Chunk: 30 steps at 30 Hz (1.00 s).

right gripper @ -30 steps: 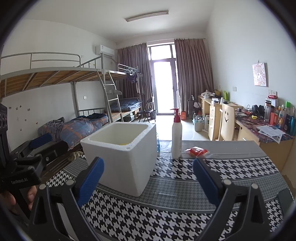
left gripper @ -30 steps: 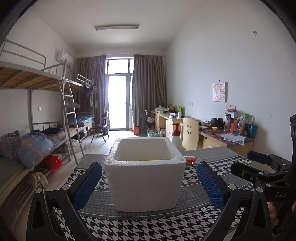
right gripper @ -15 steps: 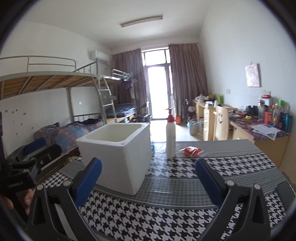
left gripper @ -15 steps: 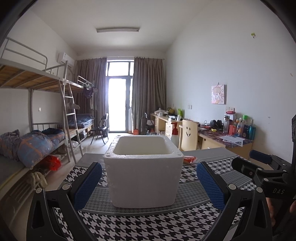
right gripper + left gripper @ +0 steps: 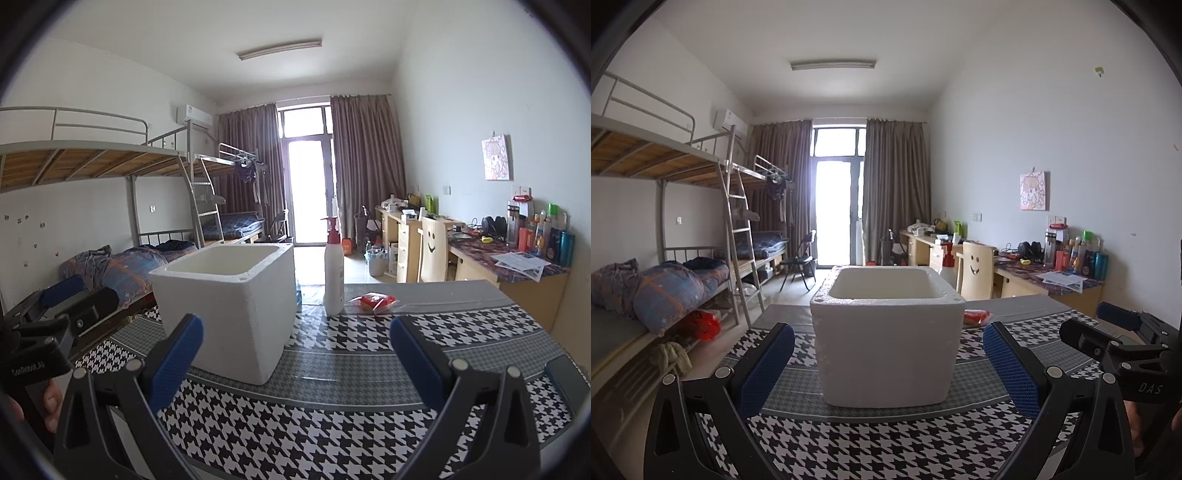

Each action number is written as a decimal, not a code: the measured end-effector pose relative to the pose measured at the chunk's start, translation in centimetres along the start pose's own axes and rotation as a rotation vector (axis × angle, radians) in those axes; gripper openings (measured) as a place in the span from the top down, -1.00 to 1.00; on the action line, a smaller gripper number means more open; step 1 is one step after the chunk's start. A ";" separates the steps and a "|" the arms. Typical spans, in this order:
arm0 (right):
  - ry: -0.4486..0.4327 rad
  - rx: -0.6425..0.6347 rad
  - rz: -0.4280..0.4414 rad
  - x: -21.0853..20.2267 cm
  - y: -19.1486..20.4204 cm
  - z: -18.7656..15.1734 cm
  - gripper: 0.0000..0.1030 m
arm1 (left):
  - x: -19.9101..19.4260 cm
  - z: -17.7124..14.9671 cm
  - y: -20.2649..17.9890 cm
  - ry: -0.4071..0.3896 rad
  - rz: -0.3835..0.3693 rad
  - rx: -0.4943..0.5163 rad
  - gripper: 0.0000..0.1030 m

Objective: Organize soft objects

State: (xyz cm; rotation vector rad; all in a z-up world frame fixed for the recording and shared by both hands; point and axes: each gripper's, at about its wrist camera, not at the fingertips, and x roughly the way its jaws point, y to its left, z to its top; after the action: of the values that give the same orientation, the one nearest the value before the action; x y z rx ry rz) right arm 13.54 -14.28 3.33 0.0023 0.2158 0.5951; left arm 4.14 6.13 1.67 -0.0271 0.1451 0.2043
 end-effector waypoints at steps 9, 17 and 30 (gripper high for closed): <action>-0.013 -0.018 -0.017 -0.6 0.4 -0.7 -0.98 | 0.3 -1.0 0.6 0.023 0.021 -0.020 -0.98; -0.015 -0.022 -0.013 -0.9 0.6 -1.4 -0.98 | 0.2 -1.2 0.3 0.026 0.034 -0.001 -0.98; -0.015 -0.026 -0.021 -1.3 0.7 -2.3 -0.98 | -0.4 -2.0 0.4 0.041 0.032 -0.007 -0.98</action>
State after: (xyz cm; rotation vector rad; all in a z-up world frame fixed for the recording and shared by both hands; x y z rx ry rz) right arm 11.60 -14.58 1.37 -0.0210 0.1931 0.5772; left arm 3.43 6.39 -0.24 -0.0359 0.1861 0.2364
